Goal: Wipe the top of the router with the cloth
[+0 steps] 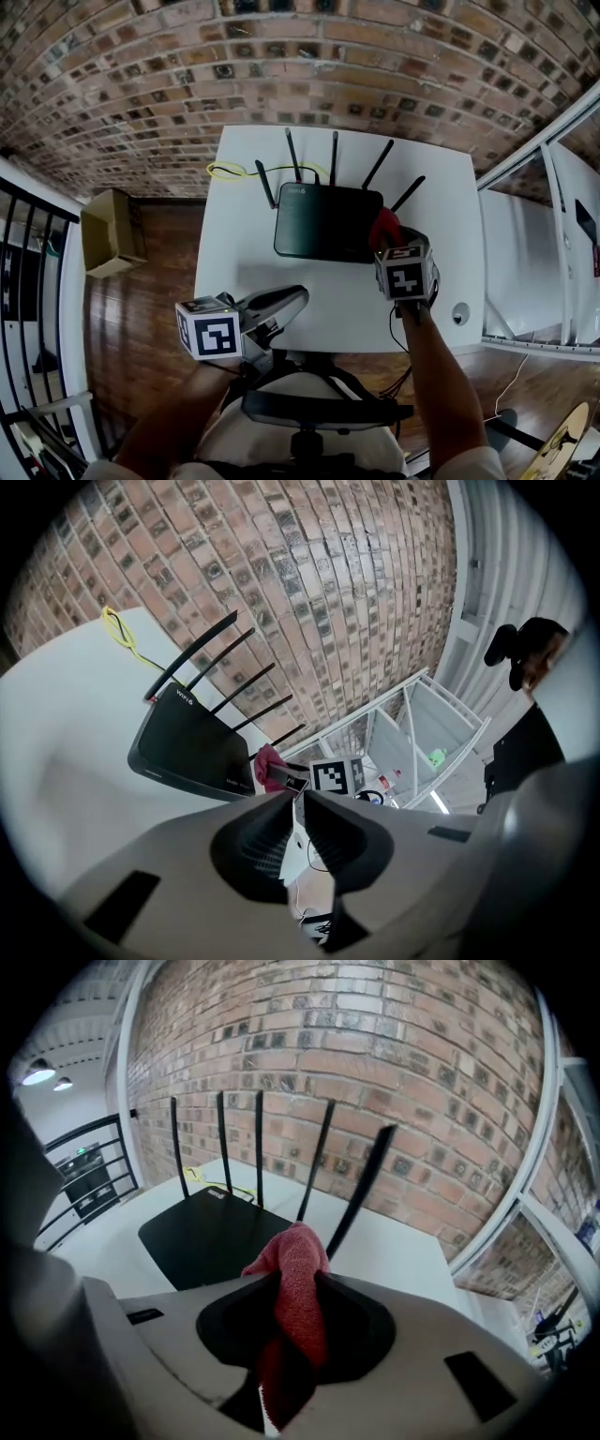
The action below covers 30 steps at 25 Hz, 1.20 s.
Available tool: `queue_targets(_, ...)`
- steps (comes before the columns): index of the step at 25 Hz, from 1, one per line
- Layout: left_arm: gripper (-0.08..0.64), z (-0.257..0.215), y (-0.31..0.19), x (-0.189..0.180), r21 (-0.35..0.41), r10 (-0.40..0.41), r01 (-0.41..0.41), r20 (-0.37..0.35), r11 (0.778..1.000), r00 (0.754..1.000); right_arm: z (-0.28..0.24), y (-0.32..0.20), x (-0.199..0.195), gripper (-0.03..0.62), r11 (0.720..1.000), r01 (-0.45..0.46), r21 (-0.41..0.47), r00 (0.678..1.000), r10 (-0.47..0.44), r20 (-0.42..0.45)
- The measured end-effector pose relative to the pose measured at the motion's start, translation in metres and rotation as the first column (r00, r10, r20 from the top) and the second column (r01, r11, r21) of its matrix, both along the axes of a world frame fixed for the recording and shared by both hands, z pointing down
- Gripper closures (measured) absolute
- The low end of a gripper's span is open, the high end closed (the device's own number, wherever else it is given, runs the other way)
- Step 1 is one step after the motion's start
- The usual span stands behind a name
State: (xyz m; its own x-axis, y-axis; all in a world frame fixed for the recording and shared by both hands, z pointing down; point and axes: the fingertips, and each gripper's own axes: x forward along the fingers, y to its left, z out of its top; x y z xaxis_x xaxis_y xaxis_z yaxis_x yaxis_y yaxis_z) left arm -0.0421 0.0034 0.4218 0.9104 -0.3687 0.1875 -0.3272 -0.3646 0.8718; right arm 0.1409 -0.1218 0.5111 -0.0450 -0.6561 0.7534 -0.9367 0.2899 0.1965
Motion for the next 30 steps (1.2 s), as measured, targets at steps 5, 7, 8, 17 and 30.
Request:
queue_targets(5, 0.517, -0.001, -0.004, -0.015, 0.017, -0.04, 0.04, -0.002, 0.999, 0.999, -0.014, -0.007, -0.086, 0.466, 0.98, 0.194, 0.052, 0.978, -0.197, 0.074)
queue_targets(7, 0.517, -0.002, -0.005, -0.023, 0.025, -0.06, 0.06, -0.007, 0.998, 0.998, -0.013, -0.005, -0.125, 0.466, 0.959, 0.278, 0.05, 0.955, -0.281, 0.097)
queue_targets(8, 0.517, -0.003, -0.005, -0.027, 0.024, -0.069, 0.07, -0.008, 0.997, 0.998, -0.011, -0.003, -0.144, 0.466, 0.947, 0.319, 0.046, 0.941, -0.322, 0.104)
queue_targets(17, 0.517, 0.003, -0.005, -0.078, 0.015, -0.168, 0.168, 0.029, 0.986, 0.985, 0.032, 0.026, -0.247, 0.466, 0.851, 0.52, -0.066, 0.851, -0.511, 0.121)
queue_targets(30, 0.517, -0.003, -0.014, -0.064, 0.022, -0.127, 0.128, -0.016, 0.992, 0.992, 0.045, 0.039, -0.199, 0.466, 0.868, 0.486, -0.102, 0.874, -0.481, 0.074)
